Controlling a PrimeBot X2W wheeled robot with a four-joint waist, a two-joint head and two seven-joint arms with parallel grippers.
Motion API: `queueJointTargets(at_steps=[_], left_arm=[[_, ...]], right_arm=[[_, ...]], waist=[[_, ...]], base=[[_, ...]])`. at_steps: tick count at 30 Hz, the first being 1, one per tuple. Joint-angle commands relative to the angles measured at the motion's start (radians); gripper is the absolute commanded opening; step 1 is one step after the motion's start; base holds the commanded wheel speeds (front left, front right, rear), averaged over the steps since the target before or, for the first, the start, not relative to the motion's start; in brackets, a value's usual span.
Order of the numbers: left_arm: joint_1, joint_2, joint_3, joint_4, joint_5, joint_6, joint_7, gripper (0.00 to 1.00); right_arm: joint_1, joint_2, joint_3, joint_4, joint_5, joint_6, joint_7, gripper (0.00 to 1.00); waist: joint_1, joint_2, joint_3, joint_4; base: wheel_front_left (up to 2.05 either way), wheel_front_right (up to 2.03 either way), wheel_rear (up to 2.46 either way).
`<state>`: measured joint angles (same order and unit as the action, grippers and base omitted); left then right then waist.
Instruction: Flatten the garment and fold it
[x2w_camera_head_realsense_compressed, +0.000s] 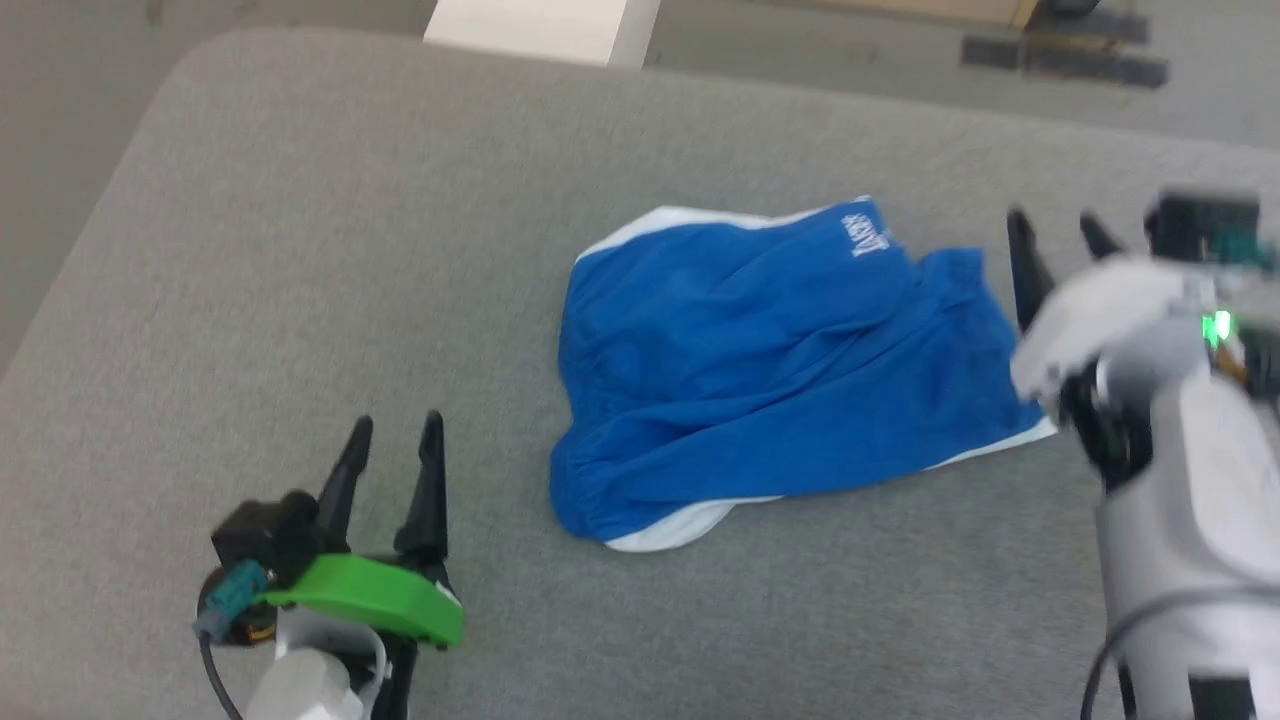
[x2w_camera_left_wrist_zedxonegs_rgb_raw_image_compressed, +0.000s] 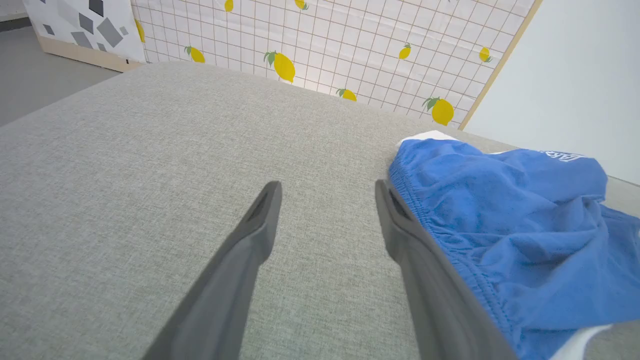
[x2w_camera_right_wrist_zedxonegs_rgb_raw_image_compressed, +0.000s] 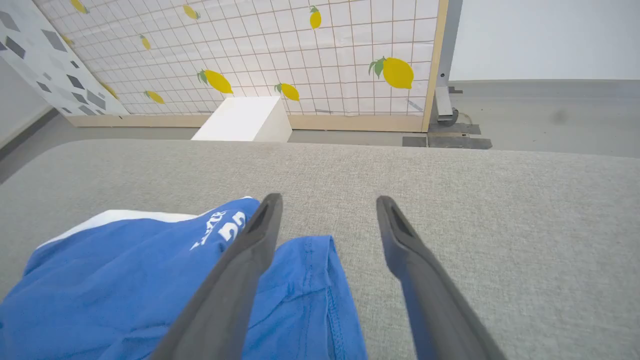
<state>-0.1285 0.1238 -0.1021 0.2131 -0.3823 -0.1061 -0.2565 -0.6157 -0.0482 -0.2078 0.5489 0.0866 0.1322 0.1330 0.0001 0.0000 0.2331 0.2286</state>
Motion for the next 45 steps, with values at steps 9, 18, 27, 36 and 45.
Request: queueJointTargets(at_steps=[9, 18, 27, 36, 45], left_arm=[[0.076, -0.005, -0.020, -0.040, 0.007, 0.012, 0.027, 1.00], [0.092, 0.025, -0.077, -0.166, -0.030, 0.029, 0.344, 1.00], [0.103, 0.095, -0.180, -0.324, -0.046, 0.093, 0.892, 1.00], [-0.001, 0.081, -0.210, -0.168, -0.042, 0.042, 0.825, 1.00], [-0.043, 0.074, -0.226, -0.069, -0.067, 0.011, 0.768, 0.15]], right_arm=[[0.374, -0.002, 0.011, -0.190, 0.128, -0.002, -0.055, 1.00], [0.506, -0.002, -0.042, -0.324, 0.173, -0.002, -0.019, 1.00], [0.497, -0.002, -0.049, -0.383, 0.174, -0.002, 0.006, 1.00], [0.475, -0.002, -0.029, -0.390, 0.178, -0.002, -0.003, 1.00], [0.472, -0.002, -0.040, -0.386, 0.177, -0.002, -0.010, 1.00]], waist=[[-0.0001, 0.0000, -0.136, -0.097], [-0.0001, 0.0000, -0.115, -0.087], [-0.0001, 0.0000, -0.075, -0.085], [-0.0001, 0.0000, -0.030, -0.115], [-0.0001, 0.0000, -0.003, -0.133]], base=[[0.00, 0.00, 0.00], [0.00, 0.00, 0.00], [0.00, 0.00, 0.00], [0.00, 0.00, 0.00], [0.00, 0.00, 0.00]])
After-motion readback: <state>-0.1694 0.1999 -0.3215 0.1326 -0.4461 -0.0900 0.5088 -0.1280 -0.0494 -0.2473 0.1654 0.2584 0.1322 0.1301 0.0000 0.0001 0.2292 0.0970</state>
